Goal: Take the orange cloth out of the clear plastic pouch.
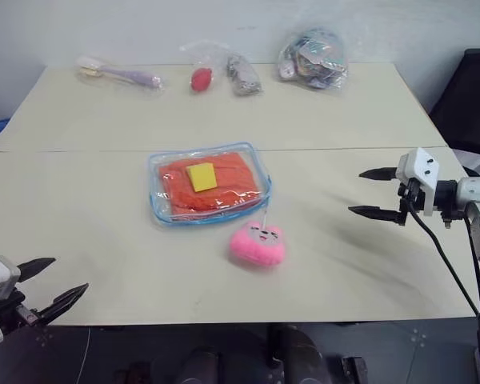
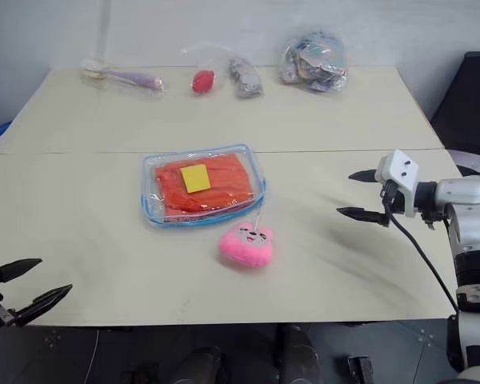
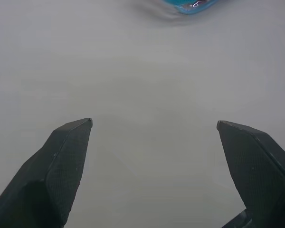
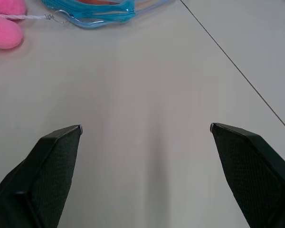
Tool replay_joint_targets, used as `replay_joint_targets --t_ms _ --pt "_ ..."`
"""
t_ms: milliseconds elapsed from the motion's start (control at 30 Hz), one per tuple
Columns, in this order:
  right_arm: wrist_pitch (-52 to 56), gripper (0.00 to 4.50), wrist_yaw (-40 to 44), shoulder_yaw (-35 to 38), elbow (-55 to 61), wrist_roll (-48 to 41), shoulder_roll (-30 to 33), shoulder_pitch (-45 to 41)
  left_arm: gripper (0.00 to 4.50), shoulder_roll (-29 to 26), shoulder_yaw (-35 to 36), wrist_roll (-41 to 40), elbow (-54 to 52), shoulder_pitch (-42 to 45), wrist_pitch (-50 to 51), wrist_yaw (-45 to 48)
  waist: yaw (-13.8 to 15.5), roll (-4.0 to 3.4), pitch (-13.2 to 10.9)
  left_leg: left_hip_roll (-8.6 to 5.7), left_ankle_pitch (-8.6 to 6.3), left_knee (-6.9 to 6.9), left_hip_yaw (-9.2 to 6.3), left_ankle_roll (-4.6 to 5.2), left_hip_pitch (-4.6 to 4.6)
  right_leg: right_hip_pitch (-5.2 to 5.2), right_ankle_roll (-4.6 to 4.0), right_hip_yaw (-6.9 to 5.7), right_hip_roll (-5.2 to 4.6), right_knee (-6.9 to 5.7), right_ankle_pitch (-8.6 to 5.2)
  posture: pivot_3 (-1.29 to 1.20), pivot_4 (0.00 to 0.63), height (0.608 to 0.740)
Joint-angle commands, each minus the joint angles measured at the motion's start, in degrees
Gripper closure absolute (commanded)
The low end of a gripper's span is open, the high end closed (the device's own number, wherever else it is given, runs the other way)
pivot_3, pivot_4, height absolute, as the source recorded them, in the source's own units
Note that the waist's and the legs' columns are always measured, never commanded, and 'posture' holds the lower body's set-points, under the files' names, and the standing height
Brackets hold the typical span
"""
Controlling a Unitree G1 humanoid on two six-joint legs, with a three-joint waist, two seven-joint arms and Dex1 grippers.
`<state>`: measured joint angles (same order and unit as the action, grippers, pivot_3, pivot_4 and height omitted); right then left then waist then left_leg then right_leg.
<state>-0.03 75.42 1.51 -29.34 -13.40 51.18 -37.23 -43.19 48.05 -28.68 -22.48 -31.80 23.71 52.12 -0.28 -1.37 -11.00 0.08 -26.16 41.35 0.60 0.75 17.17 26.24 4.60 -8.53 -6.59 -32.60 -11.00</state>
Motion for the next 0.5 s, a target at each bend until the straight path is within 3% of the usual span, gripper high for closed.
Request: replay_joint_targets --t_ms 33,500 --pt "-0.8 0.00 -0.1 2.1 1.1 -0.4 1.3 -0.4 0.03 -0.4 0.4 0.2 -0.4 0.4 -0.5 -0.1 0.0 0.00 0.0 0.00 0.00 0.00 0.02 0.00 0.01 0.06 0.00 0.06 0.01 -0.03 0.00 0.00 0.150 0.740" --pt "0.4 0.00 -0.2 2.1 0.3 -0.5 0.7 -1.2 0.03 0.4 -0.4 -0.4 0.1 1.9 0.6 -1.6 0.0 0.00 0.0 -0.02 0.00 0.00 0.19 0.00 -0.01 0.20 -0.02 0.26 0.06 -0.16 0.01 0.00 0.150 0.740"
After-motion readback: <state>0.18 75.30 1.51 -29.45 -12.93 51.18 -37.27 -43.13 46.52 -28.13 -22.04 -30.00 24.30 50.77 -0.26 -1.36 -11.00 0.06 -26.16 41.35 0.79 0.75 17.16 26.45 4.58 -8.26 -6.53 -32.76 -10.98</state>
